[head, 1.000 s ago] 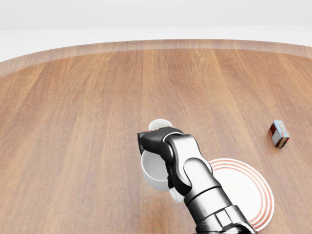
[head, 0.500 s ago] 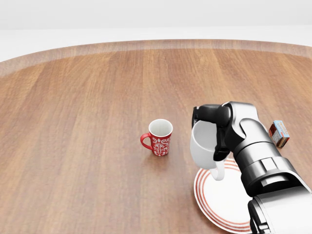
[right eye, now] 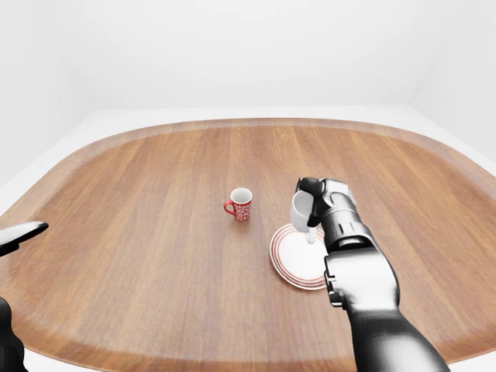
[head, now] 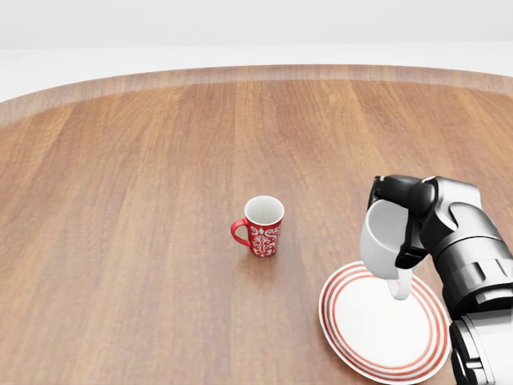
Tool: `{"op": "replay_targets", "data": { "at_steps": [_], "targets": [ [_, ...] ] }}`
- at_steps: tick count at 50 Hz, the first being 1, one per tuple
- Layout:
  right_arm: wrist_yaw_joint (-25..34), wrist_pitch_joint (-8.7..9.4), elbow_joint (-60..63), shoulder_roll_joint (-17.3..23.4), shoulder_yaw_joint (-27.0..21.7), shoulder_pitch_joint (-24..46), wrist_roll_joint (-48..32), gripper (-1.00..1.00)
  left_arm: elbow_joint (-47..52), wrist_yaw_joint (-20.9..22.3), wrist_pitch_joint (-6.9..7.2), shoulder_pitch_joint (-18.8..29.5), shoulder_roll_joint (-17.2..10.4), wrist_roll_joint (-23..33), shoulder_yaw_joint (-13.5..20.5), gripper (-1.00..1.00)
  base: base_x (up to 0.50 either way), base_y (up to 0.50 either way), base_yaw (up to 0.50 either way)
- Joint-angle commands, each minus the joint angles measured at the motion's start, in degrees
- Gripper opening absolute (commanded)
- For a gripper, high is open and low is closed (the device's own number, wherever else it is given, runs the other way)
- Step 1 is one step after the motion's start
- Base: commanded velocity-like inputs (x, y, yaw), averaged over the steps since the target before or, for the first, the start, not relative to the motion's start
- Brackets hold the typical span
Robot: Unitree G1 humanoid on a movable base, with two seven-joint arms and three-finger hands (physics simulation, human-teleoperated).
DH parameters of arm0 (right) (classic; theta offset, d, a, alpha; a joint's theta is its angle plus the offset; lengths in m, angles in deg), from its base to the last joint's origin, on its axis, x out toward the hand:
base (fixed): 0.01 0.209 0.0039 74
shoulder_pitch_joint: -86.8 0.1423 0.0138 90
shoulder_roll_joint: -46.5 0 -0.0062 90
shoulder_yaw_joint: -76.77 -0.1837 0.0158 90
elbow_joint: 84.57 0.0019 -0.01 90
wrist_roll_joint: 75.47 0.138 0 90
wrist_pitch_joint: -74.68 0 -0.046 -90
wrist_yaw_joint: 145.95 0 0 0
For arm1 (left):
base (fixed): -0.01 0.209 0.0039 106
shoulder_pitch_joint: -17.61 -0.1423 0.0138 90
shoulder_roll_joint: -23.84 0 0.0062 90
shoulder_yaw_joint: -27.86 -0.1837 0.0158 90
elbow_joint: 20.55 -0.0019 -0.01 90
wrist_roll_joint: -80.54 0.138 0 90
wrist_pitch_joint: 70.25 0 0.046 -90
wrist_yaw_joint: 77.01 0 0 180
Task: Put the white mug on the plate.
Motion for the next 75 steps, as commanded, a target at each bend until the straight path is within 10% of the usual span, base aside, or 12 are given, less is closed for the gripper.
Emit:
{"op": "replay_targets", "data": {
  "at_steps": [1,75],
  "targets": [
    [-2.38,0.00,-1.12,1.60,-0.38,-1.16,-0.13,-1.00,-0.06,-0.01,0.00,0.03,-0.02,-0.04,0.11,1.00,0.00,0.00,0.00],
    [-9.02,0.00,-4.45,-1.60,-0.41,-10.14,4.49,-1.00,-0.07,-0.06,0.00,0.22,-0.09,0.23,-0.11,1.00,0.00,0.00,0.00]
  ]
}}
